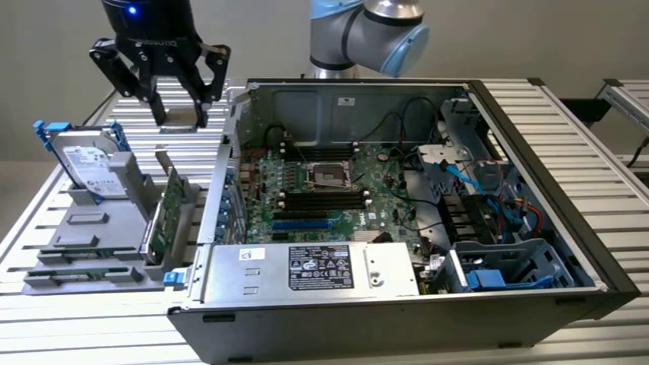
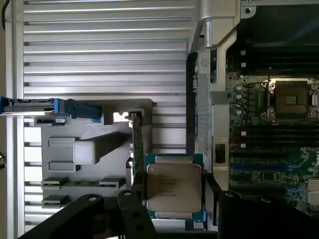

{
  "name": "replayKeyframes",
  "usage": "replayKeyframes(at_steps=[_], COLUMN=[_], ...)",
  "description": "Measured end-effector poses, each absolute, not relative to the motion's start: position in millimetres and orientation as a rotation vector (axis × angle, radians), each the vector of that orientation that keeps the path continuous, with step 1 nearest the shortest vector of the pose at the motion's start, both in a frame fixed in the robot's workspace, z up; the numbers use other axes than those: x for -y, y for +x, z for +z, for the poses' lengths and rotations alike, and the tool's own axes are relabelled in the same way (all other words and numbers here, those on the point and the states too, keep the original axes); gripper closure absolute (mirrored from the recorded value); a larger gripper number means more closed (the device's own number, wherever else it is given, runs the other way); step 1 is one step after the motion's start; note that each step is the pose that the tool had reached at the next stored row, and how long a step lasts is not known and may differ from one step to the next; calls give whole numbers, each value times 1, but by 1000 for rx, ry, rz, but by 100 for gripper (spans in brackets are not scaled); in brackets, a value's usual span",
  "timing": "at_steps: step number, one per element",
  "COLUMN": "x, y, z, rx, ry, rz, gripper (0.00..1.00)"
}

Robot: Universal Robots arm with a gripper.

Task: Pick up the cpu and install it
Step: 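Pick up the cpu and move it towards the insertion slot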

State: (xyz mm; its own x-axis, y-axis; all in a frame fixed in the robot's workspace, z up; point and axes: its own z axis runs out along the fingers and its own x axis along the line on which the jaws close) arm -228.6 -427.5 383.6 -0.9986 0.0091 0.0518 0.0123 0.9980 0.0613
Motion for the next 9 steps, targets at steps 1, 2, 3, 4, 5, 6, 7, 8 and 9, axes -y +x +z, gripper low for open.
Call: replayKeyframes(at_steps=[1, 2, 3, 4, 5, 6, 7, 8, 9], x=[426, 426, 425, 424, 423, 422, 421, 420, 419], y=[-224, -220, -215, -211, -206, -202, -197, -192, -188], z=[383, 383, 383, 383, 383, 383, 383, 383, 383], rx=[3089, 3089, 3089, 3089, 3089, 3089, 3089, 3089, 3089], ry=[-16, -16, -16, -16, -16, -16, -16, -16, -16], rz=[-95, -95, -95, -95, -95, -95, -95, -95, -95], gripper=[45, 45, 45, 45, 45, 45, 45, 45, 45])
